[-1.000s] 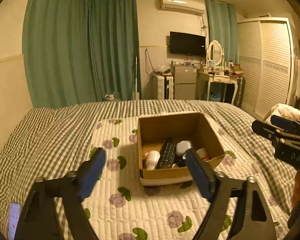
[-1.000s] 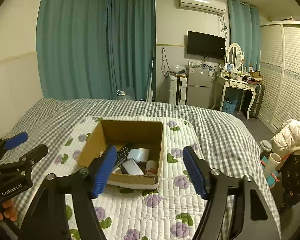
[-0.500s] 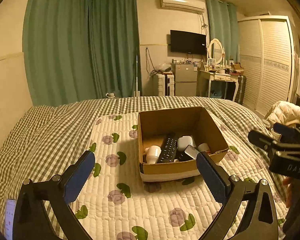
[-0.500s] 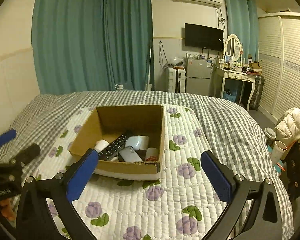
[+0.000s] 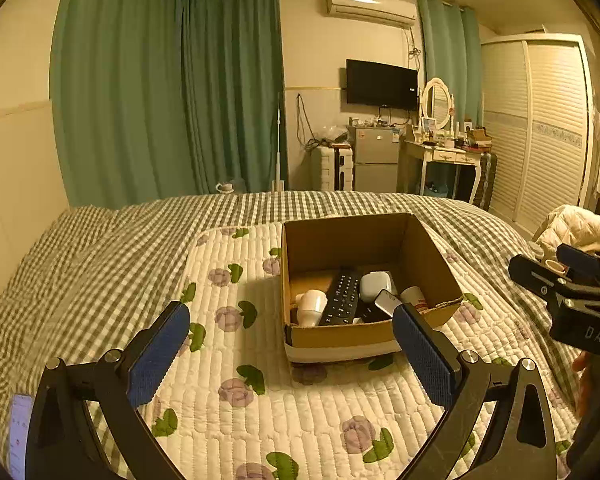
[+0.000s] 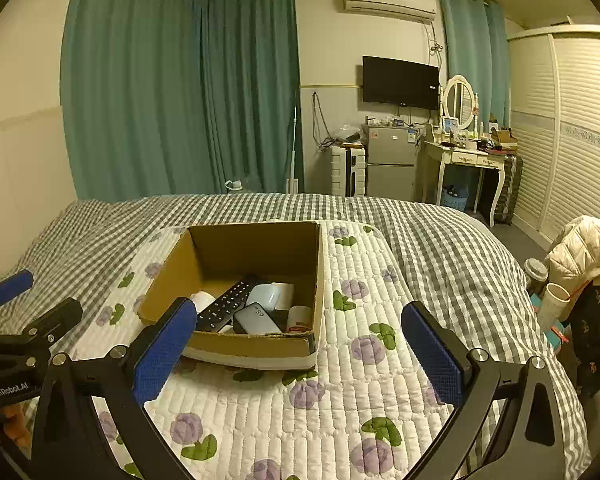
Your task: Organize rigid objects
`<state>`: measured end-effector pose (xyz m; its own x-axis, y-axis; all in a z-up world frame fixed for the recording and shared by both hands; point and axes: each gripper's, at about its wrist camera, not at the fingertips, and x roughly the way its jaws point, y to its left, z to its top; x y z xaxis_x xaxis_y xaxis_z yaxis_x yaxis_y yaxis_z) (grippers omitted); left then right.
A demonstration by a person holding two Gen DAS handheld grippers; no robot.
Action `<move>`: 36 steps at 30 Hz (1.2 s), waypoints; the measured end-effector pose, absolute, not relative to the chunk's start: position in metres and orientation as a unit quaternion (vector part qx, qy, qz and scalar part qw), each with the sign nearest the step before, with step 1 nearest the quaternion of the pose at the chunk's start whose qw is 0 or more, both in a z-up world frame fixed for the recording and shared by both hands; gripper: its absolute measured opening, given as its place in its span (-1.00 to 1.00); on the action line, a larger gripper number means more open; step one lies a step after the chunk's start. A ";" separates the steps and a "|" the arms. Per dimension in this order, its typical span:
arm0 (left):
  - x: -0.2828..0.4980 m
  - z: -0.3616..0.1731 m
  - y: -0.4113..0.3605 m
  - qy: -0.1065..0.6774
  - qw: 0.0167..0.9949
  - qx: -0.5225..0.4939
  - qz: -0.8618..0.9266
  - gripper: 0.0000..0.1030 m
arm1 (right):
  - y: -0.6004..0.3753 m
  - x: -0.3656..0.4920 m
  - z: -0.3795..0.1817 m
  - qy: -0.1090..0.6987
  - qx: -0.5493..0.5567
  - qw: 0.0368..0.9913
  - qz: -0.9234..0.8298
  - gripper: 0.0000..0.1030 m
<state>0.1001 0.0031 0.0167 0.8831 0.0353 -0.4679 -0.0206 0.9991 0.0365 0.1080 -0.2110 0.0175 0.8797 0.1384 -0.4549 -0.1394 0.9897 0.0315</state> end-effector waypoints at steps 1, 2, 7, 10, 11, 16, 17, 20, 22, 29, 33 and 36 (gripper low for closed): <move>0.101 0.016 0.004 0.243 0.970 0.011 0.013 1.00 | -0.210 0.108 0.017 0.235 -0.004 0.969 0.072 1.00; 0.101 0.016 0.005 0.244 0.970 0.009 0.013 1.00 | -0.209 0.108 0.017 0.236 -0.005 0.969 0.073 1.00; 0.101 0.014 0.006 0.245 0.969 0.012 0.016 1.00 | -0.206 0.108 0.014 0.240 -0.009 0.968 0.076 1.00; 0.101 0.014 0.006 0.245 0.969 0.012 0.016 1.00 | -0.205 0.108 0.013 0.242 -0.012 0.967 0.079 1.00; 0.101 0.014 0.006 0.245 0.969 0.013 0.016 1.00 | -0.204 0.108 0.013 0.242 -0.013 0.967 0.079 1.00; 0.102 0.013 0.006 0.245 0.969 0.017 0.017 1.00 | -0.201 0.109 0.012 0.244 -0.018 0.966 0.080 1.00; 0.102 0.013 0.007 0.245 0.969 0.016 0.017 1.00 | -0.201 0.109 0.012 0.244 -0.018 0.966 0.080 1.00; 0.101 0.012 0.006 0.246 0.969 0.016 0.017 1.00 | -0.201 0.109 0.011 0.245 -0.018 0.966 0.080 1.00; 0.101 0.011 0.006 0.248 0.969 0.018 0.018 1.00 | -0.201 0.109 0.010 0.246 -0.018 0.966 0.080 1.00; 0.102 0.010 0.006 0.249 0.968 0.019 0.017 1.00 | -0.202 0.110 0.009 0.248 -0.018 0.966 0.078 1.00; 0.102 0.010 0.006 0.249 0.968 0.019 0.017 1.00 | -0.202 0.109 0.009 0.248 -0.019 0.966 0.078 1.00; 0.102 0.010 0.006 0.250 0.968 0.019 0.018 1.00 | -0.202 0.109 0.009 0.249 -0.019 0.965 0.077 1.00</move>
<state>0.1022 0.0063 0.0099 0.8741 0.0446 -0.4836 -0.0253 0.9986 0.0462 0.1092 -0.2024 0.0093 0.8646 0.1386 -0.4829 -0.1580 0.9874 0.0005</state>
